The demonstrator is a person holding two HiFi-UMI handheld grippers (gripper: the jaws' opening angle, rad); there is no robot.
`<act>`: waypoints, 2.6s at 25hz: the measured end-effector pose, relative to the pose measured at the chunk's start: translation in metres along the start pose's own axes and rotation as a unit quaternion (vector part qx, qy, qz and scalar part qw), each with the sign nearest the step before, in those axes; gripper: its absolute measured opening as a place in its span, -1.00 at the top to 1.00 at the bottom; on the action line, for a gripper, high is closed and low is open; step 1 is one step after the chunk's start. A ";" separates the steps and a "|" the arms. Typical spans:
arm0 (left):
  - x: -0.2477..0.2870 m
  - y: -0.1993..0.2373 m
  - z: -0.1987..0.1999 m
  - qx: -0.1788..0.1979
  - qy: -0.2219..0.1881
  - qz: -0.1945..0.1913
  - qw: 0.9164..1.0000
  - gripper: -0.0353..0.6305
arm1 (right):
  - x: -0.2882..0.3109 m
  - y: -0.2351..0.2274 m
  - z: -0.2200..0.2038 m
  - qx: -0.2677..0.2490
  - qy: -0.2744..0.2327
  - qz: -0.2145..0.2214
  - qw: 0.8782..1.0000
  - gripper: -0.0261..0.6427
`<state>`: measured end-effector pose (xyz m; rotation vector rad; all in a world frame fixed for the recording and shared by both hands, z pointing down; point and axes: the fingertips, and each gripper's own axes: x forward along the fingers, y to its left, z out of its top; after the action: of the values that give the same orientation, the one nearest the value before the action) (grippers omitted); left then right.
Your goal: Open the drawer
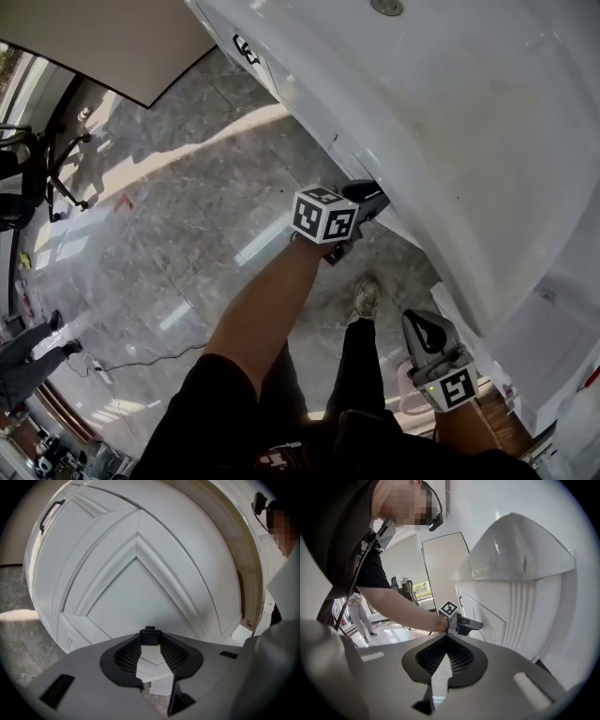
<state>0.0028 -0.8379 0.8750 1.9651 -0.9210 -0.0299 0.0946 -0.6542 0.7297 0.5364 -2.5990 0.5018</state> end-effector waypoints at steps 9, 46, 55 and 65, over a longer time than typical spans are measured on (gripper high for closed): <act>-0.022 0.001 -0.015 -0.007 -0.002 -0.016 1.000 0.51 | 0.002 0.008 -0.003 -0.001 -0.006 0.004 1.000 0.93; -0.100 0.000 -0.062 -0.014 0.015 -0.013 1.000 0.51 | 0.018 0.065 0.021 -0.035 -0.021 0.029 0.999 0.93; -0.116 0.001 -0.071 -0.021 0.015 -0.013 1.000 0.51 | 0.027 0.071 0.029 -0.041 -0.011 0.033 0.999 0.93; -0.134 0.001 -0.082 -0.024 0.016 -0.012 1.000 0.51 | 0.036 0.085 0.040 -0.051 -0.022 0.045 0.997 0.93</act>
<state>-0.0641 -0.6959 0.8779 1.9272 -0.8679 -0.0344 0.0137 -0.6085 0.6915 0.4022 -2.6838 0.3861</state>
